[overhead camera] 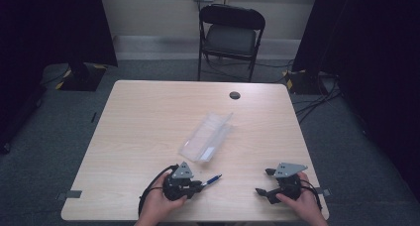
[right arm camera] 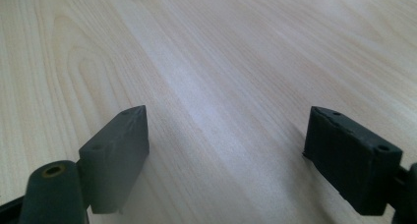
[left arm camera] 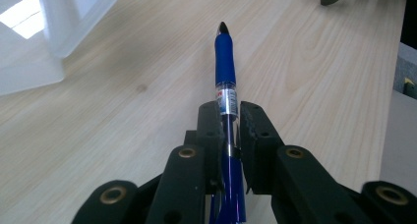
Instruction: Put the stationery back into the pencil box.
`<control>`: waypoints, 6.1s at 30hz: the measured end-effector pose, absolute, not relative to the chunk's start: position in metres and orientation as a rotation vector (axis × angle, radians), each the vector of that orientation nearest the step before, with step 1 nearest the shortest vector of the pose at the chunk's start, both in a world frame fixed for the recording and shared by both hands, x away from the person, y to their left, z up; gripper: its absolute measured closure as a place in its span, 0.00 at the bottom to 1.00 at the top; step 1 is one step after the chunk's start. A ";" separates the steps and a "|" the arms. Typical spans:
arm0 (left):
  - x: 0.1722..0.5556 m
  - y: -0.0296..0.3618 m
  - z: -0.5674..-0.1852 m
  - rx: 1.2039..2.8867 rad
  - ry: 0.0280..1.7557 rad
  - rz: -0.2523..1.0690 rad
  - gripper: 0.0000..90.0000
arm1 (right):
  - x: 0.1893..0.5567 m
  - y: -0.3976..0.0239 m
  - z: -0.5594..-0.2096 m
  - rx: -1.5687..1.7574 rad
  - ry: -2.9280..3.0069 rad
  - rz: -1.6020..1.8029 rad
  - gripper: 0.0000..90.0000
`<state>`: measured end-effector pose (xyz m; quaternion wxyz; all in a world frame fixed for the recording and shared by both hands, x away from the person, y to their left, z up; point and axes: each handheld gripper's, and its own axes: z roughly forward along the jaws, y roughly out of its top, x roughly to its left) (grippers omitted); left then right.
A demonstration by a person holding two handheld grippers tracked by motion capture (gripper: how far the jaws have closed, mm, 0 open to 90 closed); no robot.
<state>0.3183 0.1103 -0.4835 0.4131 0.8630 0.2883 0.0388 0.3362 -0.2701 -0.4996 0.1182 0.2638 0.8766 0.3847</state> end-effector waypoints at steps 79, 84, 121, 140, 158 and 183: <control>0.380 0.194 -0.450 2.034 1.051 0.230 0.89 | 0.336 -0.270 -0.500 0.770 2.565 1.125 0.18; 0.386 0.193 -0.451 2.020 1.075 0.247 0.89 | 0.336 -0.270 -0.500 0.771 2.565 1.125 0.18; 0.426 0.173 -0.441 1.999 1.119 0.296 0.89 | 0.336 -0.270 -0.500 0.770 2.565 1.125 0.18; 0.444 0.150 -0.447 2.000 1.125 0.311 0.89 | 0.336 -0.270 -0.500 0.770 2.565 1.125 0.18; 0.457 0.134 -0.444 1.984 1.141 0.345 0.89 | 0.336 -0.270 -0.500 0.770 2.564 1.124 0.18; 0.466 0.102 -0.466 1.992 1.141 0.350 0.89 | 0.336 -0.270 -0.500 0.771 2.563 1.127 0.18</control>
